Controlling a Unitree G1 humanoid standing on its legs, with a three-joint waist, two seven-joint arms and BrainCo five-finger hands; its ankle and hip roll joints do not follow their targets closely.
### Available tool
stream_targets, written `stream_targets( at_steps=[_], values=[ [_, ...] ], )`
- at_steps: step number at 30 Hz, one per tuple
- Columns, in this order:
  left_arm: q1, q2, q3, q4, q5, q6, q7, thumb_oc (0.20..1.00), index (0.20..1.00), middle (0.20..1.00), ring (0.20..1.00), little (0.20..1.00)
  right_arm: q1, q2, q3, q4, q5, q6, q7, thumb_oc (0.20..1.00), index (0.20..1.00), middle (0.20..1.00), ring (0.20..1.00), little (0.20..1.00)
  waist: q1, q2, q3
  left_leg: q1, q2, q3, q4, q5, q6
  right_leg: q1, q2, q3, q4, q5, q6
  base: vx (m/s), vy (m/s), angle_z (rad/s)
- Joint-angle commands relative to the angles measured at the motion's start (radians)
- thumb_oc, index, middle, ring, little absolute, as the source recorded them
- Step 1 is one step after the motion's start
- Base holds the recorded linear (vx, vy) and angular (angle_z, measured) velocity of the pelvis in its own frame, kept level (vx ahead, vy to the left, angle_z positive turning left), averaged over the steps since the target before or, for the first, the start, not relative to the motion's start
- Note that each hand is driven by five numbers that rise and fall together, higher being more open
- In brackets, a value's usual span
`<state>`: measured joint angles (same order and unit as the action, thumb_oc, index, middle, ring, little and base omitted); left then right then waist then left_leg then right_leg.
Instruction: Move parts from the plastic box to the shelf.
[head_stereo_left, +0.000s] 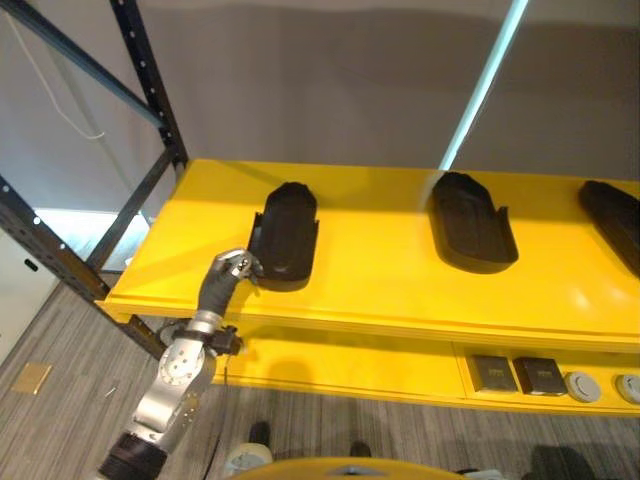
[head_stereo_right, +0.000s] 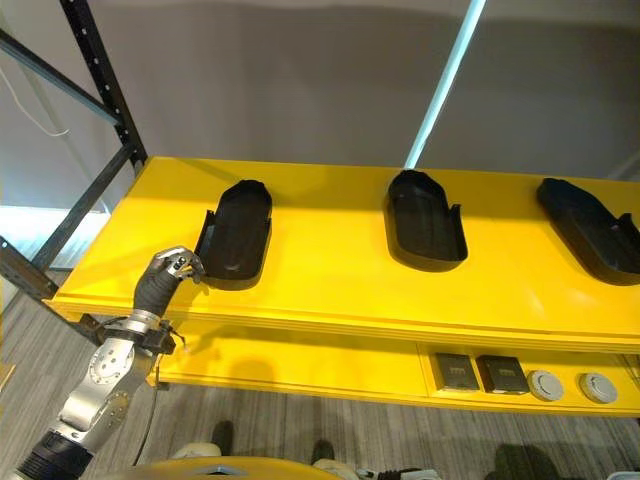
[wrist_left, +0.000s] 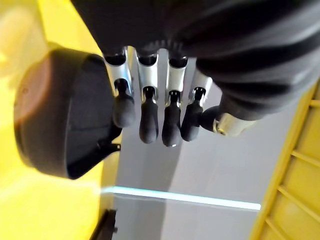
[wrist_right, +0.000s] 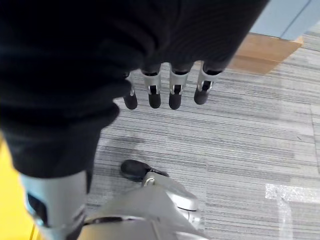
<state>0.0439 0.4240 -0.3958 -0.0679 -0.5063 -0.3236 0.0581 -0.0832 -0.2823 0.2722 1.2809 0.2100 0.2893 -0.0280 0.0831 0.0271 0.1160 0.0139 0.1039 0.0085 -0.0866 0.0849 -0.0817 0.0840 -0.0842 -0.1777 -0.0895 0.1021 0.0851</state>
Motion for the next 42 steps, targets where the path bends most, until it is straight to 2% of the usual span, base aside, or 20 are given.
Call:
stream_targets(
  at_steps=[1, 3, 9, 11, 17, 19, 27, 33, 36, 42],
  values=[
    [-0.095, 0.026, 0.019, -0.055, 0.058, -0.140, -0.044, 0.200, 0.200, 0.200, 0.200, 0.200, -0.074, 0.000, 0.026, 0.060, 0.126, 0.048, -0.009, 1.000, 1.000, 1.000, 1.000, 1.000, 0.005, 0.009, 0.068, 0.035, -0.003, 0.016, -0.001, -0.044, -0.001, 0.064, -0.020, -0.022, 0.016, -0.096, -0.014, -0.08, 0.010, 0.25],
    [-0.070, 0.050, 0.003, -0.059, 0.075, -0.142, -0.047, 0.200, 0.200, 0.200, 0.200, 0.200, -0.081, -0.005, 0.011, 0.071, 0.171, 0.050, -0.012, 1.000, 1.000, 1.000, 1.000, 1.000, 0.017, 0.017, 0.079, 0.027, -0.005, 0.007, -0.001, -0.039, -0.003, 0.057, -0.021, -0.033, 0.020, -0.096, -0.016, -0.08, 0.022, 0.08],
    [-0.027, 0.094, -0.025, -0.044, 0.038, -0.140, -0.101, 0.200, 0.200, 0.200, 0.200, 0.200, -0.088, -0.024, 0.000, 0.072, 0.173, 0.034, -0.004, 1.000, 1.000, 1.000, 1.000, 1.000, 0.032, 0.033, 0.094, 0.013, -0.011, -0.006, -0.001, -0.032, -0.005, 0.044, -0.027, -0.055, 0.020, -0.092, -0.014, -0.03, 0.021, 0.18],
    [-0.012, 0.096, -0.043, -0.020, 0.021, -0.125, -0.114, 0.200, 0.200, 0.200, 0.200, 0.200, -0.081, -0.029, -0.003, 0.071, 0.167, 0.027, -0.002, 1.000, 1.000, 1.000, 1.000, 1.000, 0.031, 0.036, 0.095, 0.006, -0.013, -0.005, -0.001, -0.031, -0.007, 0.040, -0.026, -0.059, 0.016, -0.089, -0.012, 0.02, -0.002, 0.03],
    [-0.012, 0.092, -0.078, 0.019, -0.006, -0.145, -0.117, 0.200, 0.200, 0.200, 0.200, 0.200, -0.071, -0.029, -0.016, 0.072, 0.221, 0.031, -0.012, 1.000, 1.000, 1.000, 1.000, 1.000, 0.014, 0.043, 0.107, -0.002, -0.013, 0.007, -0.001, -0.027, -0.008, 0.023, -0.027, -0.048, 0.015, -0.079, -0.008, 0.06, -0.006, -0.03],
    [-0.017, 0.088, -0.081, 0.023, -0.002, -0.161, -0.096, 0.200, 0.200, 0.200, 0.200, 0.200, -0.066, -0.031, -0.022, 0.074, 0.224, 0.026, -0.011, 1.000, 1.000, 1.000, 1.000, 1.000, 0.006, 0.044, 0.113, -0.004, -0.013, 0.009, -0.001, -0.029, -0.007, 0.017, -0.027, -0.041, 0.014, -0.076, -0.007, 0.06, -0.016, -0.08],
    [-0.049, 0.071, -0.074, 0.020, 0.026, -0.161, -0.022, 0.200, 0.200, 0.200, 0.200, 0.200, -0.040, -0.026, -0.018, 0.060, 0.193, 0.018, -0.016, 1.000, 1.000, 1.000, 1.000, 1.000, -0.024, 0.041, 0.129, -0.010, -0.007, 0.026, -0.001, -0.032, -0.007, -0.008, -0.026, -0.015, 0.010, -0.068, -0.004, 0.06, -0.009, -0.08],
    [-0.096, 0.066, -0.081, 0.029, 0.039, -0.135, 0.023, 0.200, 0.200, 0.200, 0.200, 0.200, -0.045, -0.036, -0.004, 0.038, 0.177, 0.023, -0.017, 1.000, 1.000, 1.000, 1.000, 1.000, -0.049, 0.043, 0.158, -0.025, -0.004, 0.031, -0.001, -0.031, -0.006, -0.037, -0.024, 0.011, 0.009, -0.062, -0.004, 0.02, -0.005, -0.10],
    [-0.119, 0.049, -0.078, 0.044, -0.005, -0.118, 0.056, 0.200, 0.200, 0.200, 0.200, 0.200, -0.037, -0.034, 0.007, 0.027, 0.169, 0.018, -0.027, 1.000, 1.000, 1.000, 1.000, 1.000, -0.065, 0.041, 0.164, -0.026, -0.001, 0.037, -0.001, -0.032, -0.006, -0.044, -0.021, 0.028, 0.008, -0.060, -0.003, 0.07, -0.008, -0.06],
    [-0.148, 0.023, -0.058, 0.058, 0.023, -0.113, 0.138, 0.200, 0.200, 0.200, 0.200, 0.200, -0.017, -0.030, 0.010, 0.013, 0.151, 0.015, -0.024, 1.000, 1.000, 1.000, 1.000, 1.000, -0.085, 0.033, 0.168, -0.021, 0.003, 0.043, -0.001, -0.032, -0.005, -0.046, -0.014, 0.047, 0.010, -0.061, -0.005, 0.05, -0.010, -0.10]
  ],
)
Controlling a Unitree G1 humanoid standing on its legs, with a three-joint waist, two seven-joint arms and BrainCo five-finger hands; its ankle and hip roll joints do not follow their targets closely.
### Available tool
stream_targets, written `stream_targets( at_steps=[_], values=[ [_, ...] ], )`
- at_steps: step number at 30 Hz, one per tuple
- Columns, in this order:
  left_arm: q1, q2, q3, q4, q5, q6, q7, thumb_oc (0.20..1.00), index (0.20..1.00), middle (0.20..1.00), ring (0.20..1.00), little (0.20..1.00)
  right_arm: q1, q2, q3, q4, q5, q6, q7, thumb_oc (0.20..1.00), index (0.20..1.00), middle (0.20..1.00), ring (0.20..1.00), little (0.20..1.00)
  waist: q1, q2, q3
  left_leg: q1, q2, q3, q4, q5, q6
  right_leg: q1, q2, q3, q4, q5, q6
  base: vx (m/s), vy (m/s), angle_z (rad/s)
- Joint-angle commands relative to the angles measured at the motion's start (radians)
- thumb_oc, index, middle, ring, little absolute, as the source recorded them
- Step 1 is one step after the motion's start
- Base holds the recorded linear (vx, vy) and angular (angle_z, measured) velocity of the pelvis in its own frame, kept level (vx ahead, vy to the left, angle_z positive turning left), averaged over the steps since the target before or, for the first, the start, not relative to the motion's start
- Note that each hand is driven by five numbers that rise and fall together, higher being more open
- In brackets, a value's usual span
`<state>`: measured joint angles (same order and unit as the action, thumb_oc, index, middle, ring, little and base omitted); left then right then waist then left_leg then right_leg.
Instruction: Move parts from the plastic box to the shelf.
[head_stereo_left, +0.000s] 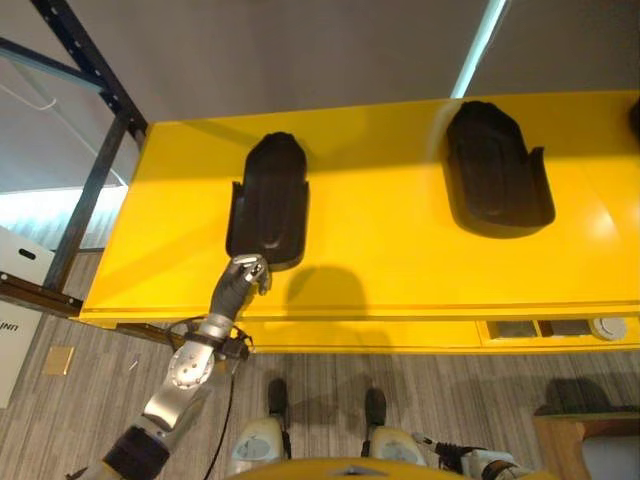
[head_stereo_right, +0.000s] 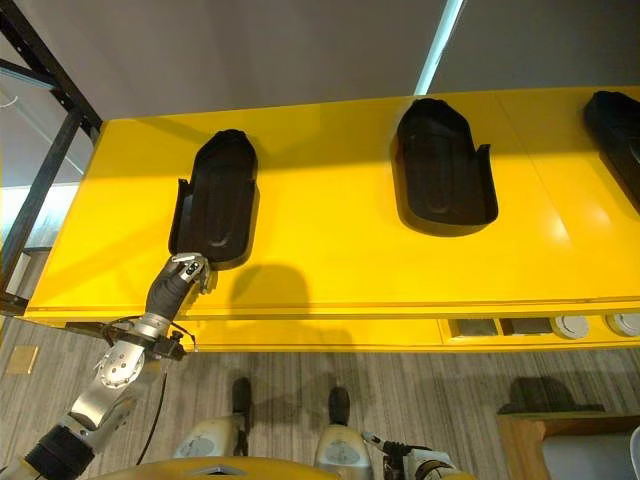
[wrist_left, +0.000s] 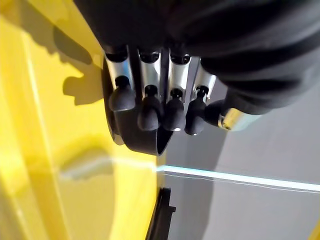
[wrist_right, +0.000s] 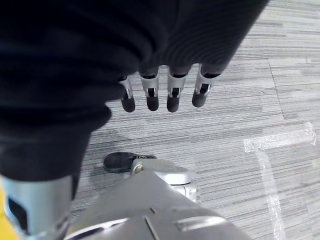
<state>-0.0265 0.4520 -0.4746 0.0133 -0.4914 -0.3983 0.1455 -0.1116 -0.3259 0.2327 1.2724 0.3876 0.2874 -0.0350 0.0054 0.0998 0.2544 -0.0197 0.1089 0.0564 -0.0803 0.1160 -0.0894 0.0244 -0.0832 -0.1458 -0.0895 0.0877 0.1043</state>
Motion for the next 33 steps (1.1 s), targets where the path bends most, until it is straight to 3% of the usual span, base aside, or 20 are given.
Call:
stream_targets(
  at_steps=[1, 8, 15, 18, 21, 25, 30, 33],
  values=[
    [-0.080, -0.008, 0.028, -0.019, 0.005, -0.042, 0.060, 0.200, 0.200, 0.200, 0.200, 0.200, 0.013, 0.015, 0.052, 0.020, -0.029, 0.017, -0.018, 1.000, 1.000, 1.000, 1.000, 1.000, -0.009, -0.040, 0.030, 0.013, -0.001, -0.004, -0.007, -0.062, 0.003, 0.013, -0.014, 0.018, 0.010, -0.046, -0.025, 0.01, -0.001, -0.03],
    [-0.100, -0.013, 0.072, -0.011, 0.039, -0.046, 0.126, 0.200, 0.200, 0.200, 0.200, 0.200, 0.023, 0.008, 0.053, 0.012, -0.073, 0.014, -0.016, 1.000, 1.000, 1.000, 1.000, 1.000, -0.021, -0.039, 0.029, 0.018, 0.006, 0.003, -0.007, -0.059, -0.001, 0.015, -0.010, 0.028, 0.009, -0.046, -0.027, 0.00, 0.004, -0.05],
    [-0.094, -0.014, 0.094, 0.007, 0.040, -0.022, 0.126, 0.200, 0.200, 0.200, 0.200, 0.200, 0.043, 0.011, 0.041, 0.017, -0.079, 0.004, -0.021, 1.000, 1.000, 1.000, 1.000, 1.000, -0.021, -0.041, 0.004, 0.033, 0.012, 0.010, -0.007, -0.058, -0.008, 0.036, -0.008, 0.029, 0.003, -0.049, -0.024, -0.02, -0.001, -0.05],
    [-0.079, -0.009, 0.091, 0.022, 0.142, -0.009, 0.162, 0.200, 0.200, 0.200, 0.200, 0.200, 0.044, 0.015, 0.032, 0.020, -0.079, 0.008, -0.023, 1.000, 1.000, 1.000, 1.000, 1.000, -0.014, -0.041, -0.013, 0.041, 0.011, 0.009, -0.007, -0.059, -0.009, 0.047, -0.008, 0.027, 0.002, -0.053, -0.024, -0.04, -0.019, 0.00],
    [-0.043, 0.010, 0.091, 0.061, 0.252, -0.008, 0.275, 0.200, 0.200, 0.200, 0.200, 0.200, 0.047, 0.019, 0.023, 0.026, -0.098, 0.009, -0.016, 1.000, 1.000, 1.000, 1.000, 1.000, -0.002, -0.042, -0.034, 0.052, 0.009, 0.009, -0.007, -0.058, -0.012, 0.063, -0.011, 0.017, 0.002, -0.054, -0.023, -0.02, -0.014, 0.01],
    [0.022, 0.035, 0.119, 0.181, 0.456, 0.018, 0.617, 0.200, 0.200, 0.200, 0.200, 0.200, 0.037, 0.024, 0.038, 0.047, -0.162, 0.014, 0.016, 1.000, 1.000, 1.000, 1.000, 1.000, 0.030, -0.042, -0.053, 0.059, 0.005, 0.001, -0.007, -0.048, -0.016, 0.089, -0.016, -0.009, 0.003, -0.057, -0.028, -0.09, -0.037, 0.03],
    [0.098, -0.021, 0.122, 0.461, 0.595, -0.061, 0.771, 0.200, 0.200, 0.200, 0.200, 0.200, -0.013, 0.031, 0.069, 0.072, -0.147, 0.025, 0.036, 1.000, 1.000, 1.000, 1.000, 1.000, 0.080, -0.049, -0.065, 0.062, 0.001, -0.030, -0.005, -0.040, -0.023, 0.117, -0.010, -0.047, 0.009, -0.069, -0.039, -0.11, -0.073, 0.26],
    [0.141, -0.088, 0.144, 0.624, 0.486, -0.075, 0.855, 0.200, 0.200, 0.200, 0.200, 0.200, -0.032, 0.031, 0.081, 0.079, -0.121, 0.028, 0.032, 1.000, 1.000, 1.000, 1.000, 1.000, 0.103, -0.053, -0.065, 0.060, 0.001, -0.056, -0.001, -0.032, -0.029, 0.133, -0.005, -0.064, 0.014, -0.076, -0.046, -0.09, -0.052, 0.22]
  ],
)
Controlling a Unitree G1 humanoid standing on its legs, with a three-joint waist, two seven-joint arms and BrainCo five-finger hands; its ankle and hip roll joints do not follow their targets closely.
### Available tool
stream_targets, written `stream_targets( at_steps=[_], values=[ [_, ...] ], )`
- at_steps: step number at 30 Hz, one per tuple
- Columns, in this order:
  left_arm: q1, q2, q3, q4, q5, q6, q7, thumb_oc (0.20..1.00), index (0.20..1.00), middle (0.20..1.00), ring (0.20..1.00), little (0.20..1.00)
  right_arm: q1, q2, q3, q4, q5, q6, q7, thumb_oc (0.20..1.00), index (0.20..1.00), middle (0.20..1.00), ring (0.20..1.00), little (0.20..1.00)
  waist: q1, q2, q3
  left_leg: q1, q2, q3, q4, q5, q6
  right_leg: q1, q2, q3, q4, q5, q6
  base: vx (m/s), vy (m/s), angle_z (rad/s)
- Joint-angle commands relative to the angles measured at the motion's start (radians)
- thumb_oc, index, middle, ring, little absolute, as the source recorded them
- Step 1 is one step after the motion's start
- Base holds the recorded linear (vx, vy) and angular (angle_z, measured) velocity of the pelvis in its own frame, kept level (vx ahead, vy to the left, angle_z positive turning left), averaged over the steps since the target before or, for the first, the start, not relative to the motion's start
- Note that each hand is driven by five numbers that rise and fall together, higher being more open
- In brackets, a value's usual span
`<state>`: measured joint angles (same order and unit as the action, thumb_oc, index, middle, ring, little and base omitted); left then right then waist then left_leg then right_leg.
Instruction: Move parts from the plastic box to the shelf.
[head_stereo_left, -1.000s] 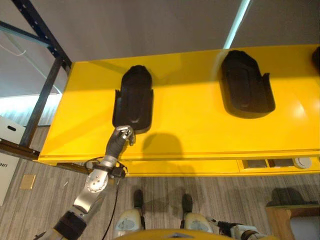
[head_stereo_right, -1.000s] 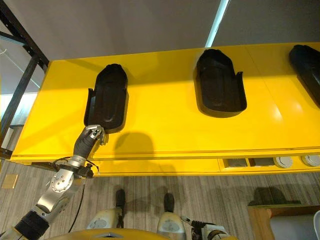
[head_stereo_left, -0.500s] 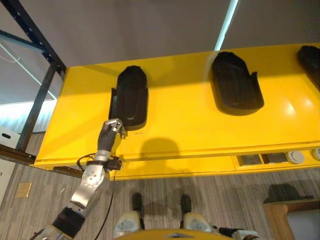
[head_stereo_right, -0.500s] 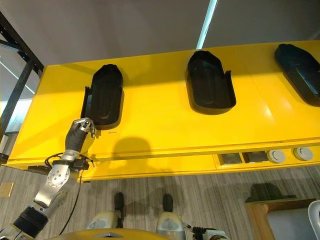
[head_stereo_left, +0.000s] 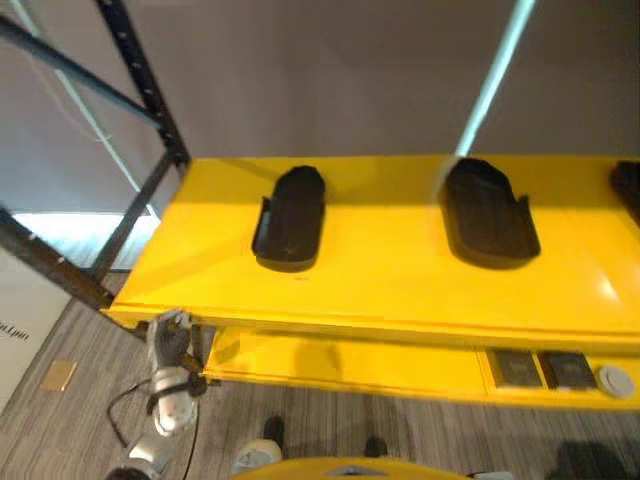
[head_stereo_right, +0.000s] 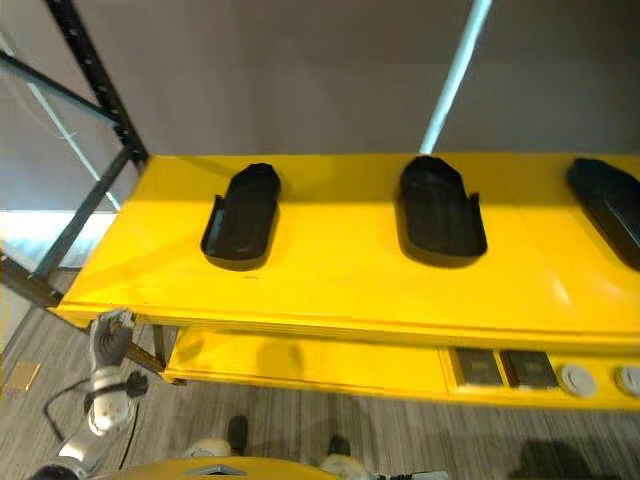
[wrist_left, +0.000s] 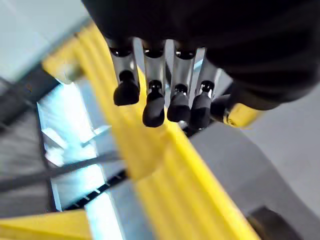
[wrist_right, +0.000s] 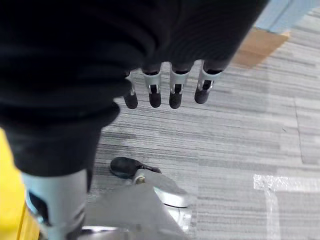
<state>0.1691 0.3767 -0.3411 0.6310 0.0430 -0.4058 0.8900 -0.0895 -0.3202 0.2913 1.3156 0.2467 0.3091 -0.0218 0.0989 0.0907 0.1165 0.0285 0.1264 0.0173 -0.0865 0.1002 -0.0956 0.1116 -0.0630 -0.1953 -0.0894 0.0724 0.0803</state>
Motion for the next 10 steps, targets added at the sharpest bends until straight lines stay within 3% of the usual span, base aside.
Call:
stream_targets(
  at_steps=[1, 4, 6, 7, 10],
  values=[
    [-0.042, -0.035, 0.040, 0.066, -0.078, -0.078, 0.114, 0.200, 0.200, 0.200, 0.200, 0.200, -0.058, 0.025, 0.026, 0.036, 0.031, 0.007, 0.017, 1.000, 1.000, 1.000, 1.000, 1.000, 0.016, -0.047, 0.073, 0.010, -0.016, -0.022, 0.007, -0.012, -0.026, 0.050, -0.025, -0.020, 0.016, -0.061, -0.022, -0.07, -0.046, 0.32],
    [-0.025, -0.098, 0.116, 0.226, -0.155, -0.048, 0.075, 0.200, 0.200, 0.200, 0.200, 0.200, -0.069, 0.028, 0.033, 0.036, 0.068, 0.017, 0.022, 1.000, 1.000, 1.000, 1.000, 1.000, 0.032, -0.056, 0.077, 0.002, -0.010, -0.041, 0.017, 0.000, -0.033, 0.054, -0.023, -0.037, 0.030, -0.066, -0.025, -0.09, -0.069, 0.39],
    [-0.014, -0.134, 0.154, 0.358, -0.232, 0.010, -0.051, 0.200, 0.200, 0.200, 0.200, 0.200, -0.072, 0.030, 0.033, 0.043, 0.089, 0.017, 0.041, 1.000, 1.000, 1.000, 1.000, 1.000, 0.045, -0.062, 0.084, -0.003, -0.004, -0.057, 0.026, 0.006, -0.037, 0.051, -0.021, -0.046, 0.041, -0.070, -0.027, -0.13, -0.084, 0.31],
    [-0.014, -0.162, 0.169, 0.468, -0.342, 0.051, -0.169, 1.000, 1.000, 1.000, 1.000, 1.000, -0.080, 0.029, 0.028, 0.044, 0.091, 0.018, 0.046, 1.000, 1.000, 1.000, 1.000, 1.000, 0.044, -0.064, 0.087, -0.002, 0.003, -0.061, 0.030, 0.008, -0.040, 0.049, -0.020, -0.047, 0.047, -0.073, -0.028, -0.10, -0.031, 0.24],
    [-0.011, -0.176, 0.162, 0.523, -0.433, 0.044, -0.265, 1.000, 1.000, 1.000, 1.000, 1.000, -0.078, 0.027, 0.024, 0.037, 0.081, 0.026, 0.052, 1.000, 1.000, 1.000, 1.000, 1.000, 0.033, -0.065, 0.085, -0.001, 0.011, -0.051, 0.033, 0.010, -0.045, 0.049, -0.019, -0.043, 0.043, -0.071, -0.024, -0.03, 0.030, 0.06]
  ],
)
